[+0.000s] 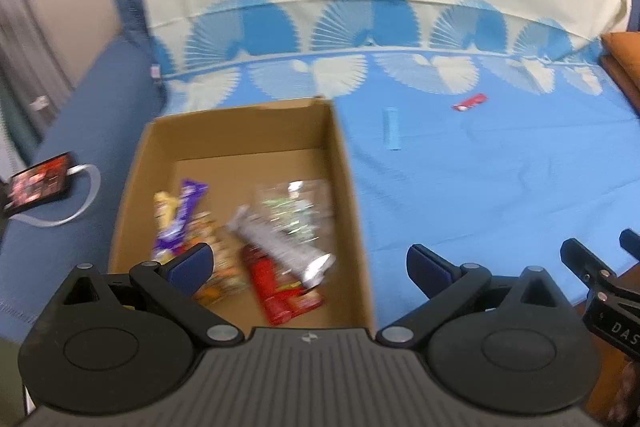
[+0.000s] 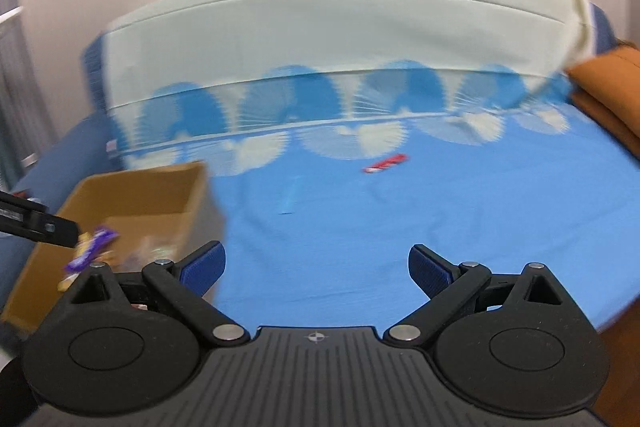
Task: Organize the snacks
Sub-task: 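Reach the left tool to the light-blue stick pack while the right tool reaches the red snack stick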
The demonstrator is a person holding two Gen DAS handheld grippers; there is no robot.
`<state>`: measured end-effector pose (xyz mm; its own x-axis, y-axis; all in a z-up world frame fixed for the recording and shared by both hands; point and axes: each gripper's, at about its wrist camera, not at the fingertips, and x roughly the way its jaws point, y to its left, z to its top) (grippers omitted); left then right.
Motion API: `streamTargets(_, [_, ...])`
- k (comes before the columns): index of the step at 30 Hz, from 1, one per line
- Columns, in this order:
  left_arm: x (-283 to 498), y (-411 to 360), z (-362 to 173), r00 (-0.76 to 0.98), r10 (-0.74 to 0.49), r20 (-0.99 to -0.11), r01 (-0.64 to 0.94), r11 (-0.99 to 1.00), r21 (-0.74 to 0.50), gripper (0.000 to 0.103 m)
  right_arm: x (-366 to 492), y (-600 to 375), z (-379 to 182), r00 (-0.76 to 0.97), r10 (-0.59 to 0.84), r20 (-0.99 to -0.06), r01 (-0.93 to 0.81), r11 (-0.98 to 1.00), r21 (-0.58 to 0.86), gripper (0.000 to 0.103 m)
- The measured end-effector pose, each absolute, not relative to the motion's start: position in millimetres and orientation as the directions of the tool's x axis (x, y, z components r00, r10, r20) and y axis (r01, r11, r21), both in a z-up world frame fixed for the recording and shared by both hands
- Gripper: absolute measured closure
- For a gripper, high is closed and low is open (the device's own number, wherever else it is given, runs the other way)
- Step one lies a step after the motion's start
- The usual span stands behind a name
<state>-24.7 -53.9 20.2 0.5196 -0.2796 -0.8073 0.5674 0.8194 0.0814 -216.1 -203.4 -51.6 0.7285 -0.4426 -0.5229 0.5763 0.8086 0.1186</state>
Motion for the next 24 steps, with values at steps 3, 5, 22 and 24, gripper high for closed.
streamTargets(3, [-6.3, -92.4, 15.9, 0.483, -0.29, -0.826, 0.594, 0.802, 0.066, 0.0, -216.2, -237.7, -59.8, 0.702, -0.477, -0.528, 0.625, 0.768, 0.138, 0.004])
streamTargets(5, [7.2, -121.5, 9.7, 0.474, -0.283, -0.834, 0.608, 0.79, 0.077, 0.0, -211.6, -259.8, -64.9, 0.687, -0.498, -0.529, 0.652, 0.744, 0.145, 0.004])
streamTargets(22, [180.7, -320.8, -136.5, 0.327, -0.175, -0.929, 0.625, 0.777, 0.074, 0.0, -44.5, -447.9, -152.1, 0.59, -0.488, -0.643, 0.731, 0.661, 0.17, 0.004])
streamTargets(24, [199.7, -331.6, -157.9, 0.313, -0.167, -0.935, 0.601, 0.797, 0.059, 0.0, -11.6, -469.8, -168.9, 0.587, -0.454, -0.671, 0.73, 0.655, 0.195, 0.004])
